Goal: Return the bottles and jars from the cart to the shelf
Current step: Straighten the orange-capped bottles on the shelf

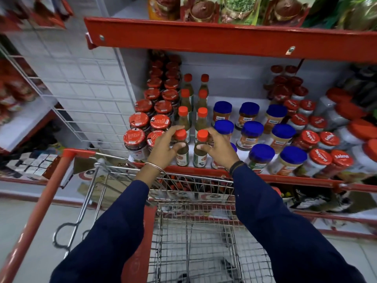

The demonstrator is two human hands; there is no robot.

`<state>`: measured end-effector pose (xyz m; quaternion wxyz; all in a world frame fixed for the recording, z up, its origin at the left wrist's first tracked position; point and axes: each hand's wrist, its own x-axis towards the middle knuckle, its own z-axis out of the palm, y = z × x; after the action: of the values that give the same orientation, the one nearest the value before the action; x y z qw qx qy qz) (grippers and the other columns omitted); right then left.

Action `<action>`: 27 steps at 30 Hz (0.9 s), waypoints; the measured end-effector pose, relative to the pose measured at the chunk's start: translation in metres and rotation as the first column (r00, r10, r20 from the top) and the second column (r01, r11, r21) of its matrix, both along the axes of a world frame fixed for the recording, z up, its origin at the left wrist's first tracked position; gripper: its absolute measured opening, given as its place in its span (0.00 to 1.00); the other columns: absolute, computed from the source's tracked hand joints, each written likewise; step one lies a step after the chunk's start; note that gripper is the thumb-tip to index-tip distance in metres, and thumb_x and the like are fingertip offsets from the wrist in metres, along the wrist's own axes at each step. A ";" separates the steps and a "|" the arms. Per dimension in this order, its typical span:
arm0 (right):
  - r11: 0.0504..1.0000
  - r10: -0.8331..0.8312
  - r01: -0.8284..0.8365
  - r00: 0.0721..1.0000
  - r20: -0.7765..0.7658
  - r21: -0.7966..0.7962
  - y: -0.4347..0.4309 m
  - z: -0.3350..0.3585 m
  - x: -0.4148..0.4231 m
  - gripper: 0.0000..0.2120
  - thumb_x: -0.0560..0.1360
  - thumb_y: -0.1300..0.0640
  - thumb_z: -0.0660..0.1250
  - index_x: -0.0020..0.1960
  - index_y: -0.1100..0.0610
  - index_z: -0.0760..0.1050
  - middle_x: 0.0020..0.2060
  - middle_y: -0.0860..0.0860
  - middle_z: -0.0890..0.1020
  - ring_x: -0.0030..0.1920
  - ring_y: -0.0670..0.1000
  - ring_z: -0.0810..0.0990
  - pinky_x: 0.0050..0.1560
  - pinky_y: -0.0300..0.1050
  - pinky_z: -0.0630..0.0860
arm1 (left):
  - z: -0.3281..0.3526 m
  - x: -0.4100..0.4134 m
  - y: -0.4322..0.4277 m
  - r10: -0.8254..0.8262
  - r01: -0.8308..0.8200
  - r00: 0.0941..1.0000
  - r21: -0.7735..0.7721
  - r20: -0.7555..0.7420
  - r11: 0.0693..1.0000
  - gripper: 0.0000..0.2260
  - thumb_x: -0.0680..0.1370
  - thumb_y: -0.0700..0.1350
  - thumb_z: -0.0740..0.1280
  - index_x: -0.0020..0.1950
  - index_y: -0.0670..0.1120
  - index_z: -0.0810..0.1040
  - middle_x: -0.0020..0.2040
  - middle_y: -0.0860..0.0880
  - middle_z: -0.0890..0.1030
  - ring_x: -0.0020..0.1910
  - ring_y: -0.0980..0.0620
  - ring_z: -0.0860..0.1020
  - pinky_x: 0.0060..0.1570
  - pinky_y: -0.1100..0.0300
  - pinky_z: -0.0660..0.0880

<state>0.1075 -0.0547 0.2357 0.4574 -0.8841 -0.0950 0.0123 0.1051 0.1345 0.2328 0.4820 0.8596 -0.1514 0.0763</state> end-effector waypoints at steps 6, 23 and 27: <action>0.992 -0.094 0.101 0.990 0.103 -0.069 0.006 -0.001 -0.004 0.20 0.68 0.54 0.74 0.56 0.55 0.71 0.49 0.53 0.80 0.49 0.54 0.79 0.49 0.55 0.78 | -0.009 0.001 -0.004 0.105 -0.108 0.992 0.044 0.072 0.993 0.21 0.72 0.44 0.71 0.62 0.48 0.70 0.57 0.46 0.78 0.54 0.49 0.77 0.54 0.53 0.77; 0.999 -0.047 0.048 0.998 0.043 -0.012 0.003 0.001 -0.002 0.18 0.70 0.57 0.72 0.57 0.57 0.73 0.52 0.55 0.82 0.53 0.53 0.80 0.56 0.53 0.78 | -0.009 -0.001 -0.003 0.014 -0.028 0.996 0.149 0.092 0.988 0.26 0.75 0.37 0.67 0.70 0.49 0.64 0.61 0.42 0.78 0.57 0.45 0.77 0.56 0.57 0.73; 0.996 -0.085 0.086 0.992 0.095 -0.014 0.005 -0.002 -0.004 0.17 0.70 0.57 0.72 0.56 0.59 0.73 0.51 0.57 0.81 0.52 0.55 0.80 0.54 0.53 0.78 | -0.008 -0.001 -0.002 0.022 -0.039 0.995 0.171 0.100 0.985 0.26 0.74 0.38 0.67 0.70 0.50 0.64 0.58 0.41 0.79 0.54 0.45 0.78 0.53 0.57 0.74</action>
<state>0.1036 -0.0499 0.2332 0.4443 -0.8911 -0.0784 -0.0482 0.1045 0.1324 0.2243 0.3965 0.8956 -0.1677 0.1122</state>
